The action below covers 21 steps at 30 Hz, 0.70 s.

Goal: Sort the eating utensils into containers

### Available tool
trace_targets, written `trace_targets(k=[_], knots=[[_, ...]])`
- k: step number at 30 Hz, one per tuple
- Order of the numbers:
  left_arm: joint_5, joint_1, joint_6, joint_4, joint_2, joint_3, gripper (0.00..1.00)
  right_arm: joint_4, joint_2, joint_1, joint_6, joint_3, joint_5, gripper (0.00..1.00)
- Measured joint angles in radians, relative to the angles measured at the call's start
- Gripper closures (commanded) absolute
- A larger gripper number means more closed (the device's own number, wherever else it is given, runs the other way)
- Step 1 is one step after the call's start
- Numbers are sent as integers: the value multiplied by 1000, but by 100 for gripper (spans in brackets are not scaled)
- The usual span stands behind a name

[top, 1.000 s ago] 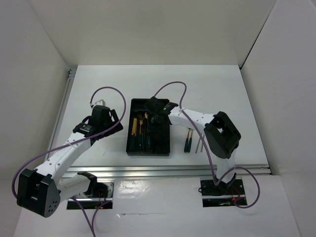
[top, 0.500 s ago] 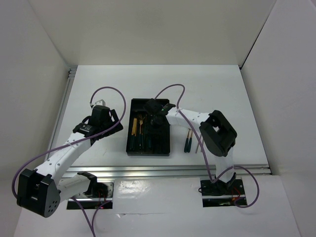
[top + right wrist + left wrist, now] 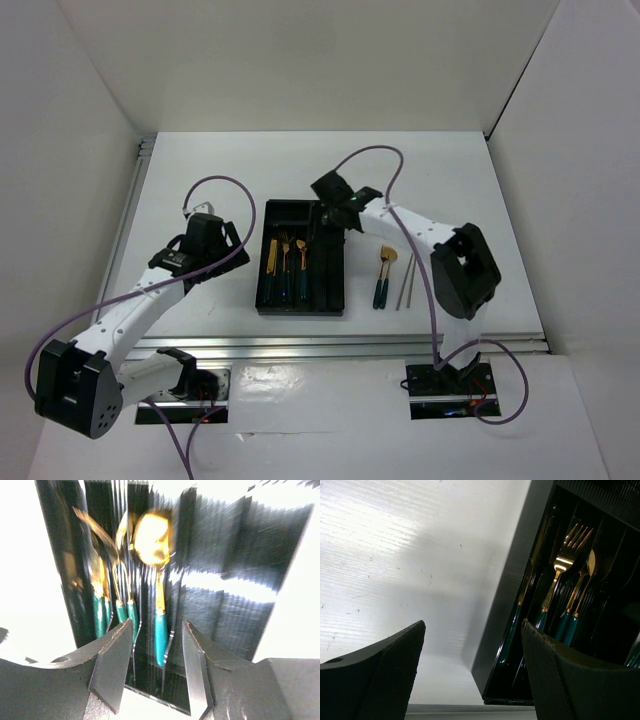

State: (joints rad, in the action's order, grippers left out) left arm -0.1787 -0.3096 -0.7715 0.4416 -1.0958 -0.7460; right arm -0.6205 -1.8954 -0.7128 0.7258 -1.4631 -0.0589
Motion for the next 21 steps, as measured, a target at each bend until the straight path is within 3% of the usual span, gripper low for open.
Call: trace_targets(k=[3, 9, 15, 21], knots=[[0, 0, 0, -2, -9, 0, 17, -1, 106, 64, -10, 29, 46, 48], [0, 0, 1, -12, -45, 0, 17, -14, 316, 180, 0, 187, 145, 58], [-6, 0, 1, -12, -60, 0, 17, -51, 310, 208, 24, 397, 158, 60], [-18, 0, 1, -12, -64, -2, 17, -59, 300, 230, 31, 448, 163, 60]])
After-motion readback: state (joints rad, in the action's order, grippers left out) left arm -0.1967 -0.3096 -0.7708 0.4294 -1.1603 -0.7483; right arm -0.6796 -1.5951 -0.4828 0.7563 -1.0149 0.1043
